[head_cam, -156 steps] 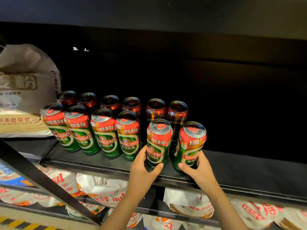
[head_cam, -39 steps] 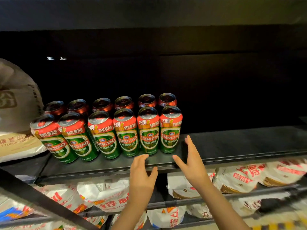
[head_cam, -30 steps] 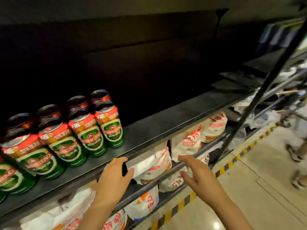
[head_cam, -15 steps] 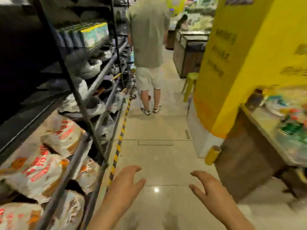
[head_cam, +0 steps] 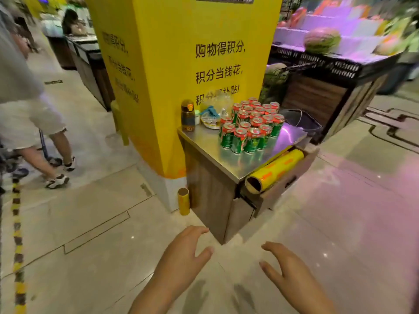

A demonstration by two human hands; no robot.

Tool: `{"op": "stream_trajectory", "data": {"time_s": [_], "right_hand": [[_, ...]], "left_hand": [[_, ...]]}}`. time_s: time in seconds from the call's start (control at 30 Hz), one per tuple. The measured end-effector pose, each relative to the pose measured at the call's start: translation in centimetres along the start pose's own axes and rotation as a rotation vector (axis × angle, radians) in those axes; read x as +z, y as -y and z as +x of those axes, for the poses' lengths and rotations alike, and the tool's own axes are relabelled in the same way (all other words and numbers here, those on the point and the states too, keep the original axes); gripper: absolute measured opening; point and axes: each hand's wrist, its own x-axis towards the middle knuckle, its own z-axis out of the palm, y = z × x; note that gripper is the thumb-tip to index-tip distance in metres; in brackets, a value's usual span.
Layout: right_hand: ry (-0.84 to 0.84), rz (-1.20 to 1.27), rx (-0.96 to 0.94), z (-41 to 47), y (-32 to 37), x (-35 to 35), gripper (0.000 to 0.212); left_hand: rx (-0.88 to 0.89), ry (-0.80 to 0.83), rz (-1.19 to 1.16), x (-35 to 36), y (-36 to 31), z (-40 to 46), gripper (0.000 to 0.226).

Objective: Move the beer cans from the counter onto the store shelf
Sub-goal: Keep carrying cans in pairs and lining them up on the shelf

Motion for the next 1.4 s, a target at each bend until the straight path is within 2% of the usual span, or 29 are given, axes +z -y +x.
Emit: {"op": "stream_trajectory", "data": {"time_s": [0.23, 0.37, 0.53, 0.63, 0.7, 0.73, 0.87, 1.0, 1.1, 1.2, 1.3, 1.4], "right_hand": [[-0.033, 0.081, 0.045, 8.6, -1.4, -2.2, 0.047], [-0.072, 0.054, -0.013, 16.1, -0.7, -4.9, 0.048], [-0.116, 0.148, -0.059, 24.2, -1.7, -7.8, 0.033], [-0.096, 0.190, 0.020, 26.8, -3.7, -8.6, 0.044], [-0.088, 0.210, 0.062, 27.7, -5.7, -8.8, 0.063], [-0.091, 0.234, 0.092, 28.2, -6.9, -8.9, 0.066], [-0.041, 0.304, 0.174, 31.0, -12.1, -10.2, 0.063], [-0.009, 0.355, 0.179, 36.0, -17.2, -12.4, 0.059], [0.027, 0.405, 0.132, 40.6, -20.5, -13.5, 0.065], [0.077, 0.419, 0.058, 45.1, -22.7, -14.4, 0.074], [0.153, 0.506, -0.025, 49.0, -24.0, -14.7, 0.075], [0.232, 0.581, -0.083, 52.4, -24.5, -14.7, 0.087]], "left_hand": [[-0.007, 0.014, -0.036, 0.4, 0.2, 10.1, 0.042], [-0.035, -0.034, -0.042, -1.2, 1.5, 17.0, 0.039], [-0.091, -0.073, -0.053, -3.0, 2.6, 25.4, 0.038], [-0.118, -0.047, -0.024, -2.7, 2.3, 29.7, 0.037], [-0.125, -0.018, -0.046, -1.8, 1.7, 32.2, 0.037], [-0.121, -0.005, -0.063, -1.1, 1.2, 33.4, 0.037], [-0.112, 0.041, -0.082, 2.8, -1.4, 38.3, 0.041], [-0.179, 0.006, -0.147, 7.1, -4.9, 42.3, 0.042], [-0.267, -0.006, -0.228, 10.0, -7.2, 44.7, 0.047], [-0.297, -0.049, -0.181, 11.9, -9.6, 47.2, 0.057], [-0.340, -0.123, -0.177, 13.4, -11.0, 49.7, 0.055], [-0.362, -0.224, -0.221, 14.6, -11.6, 51.2, 0.056]]}}
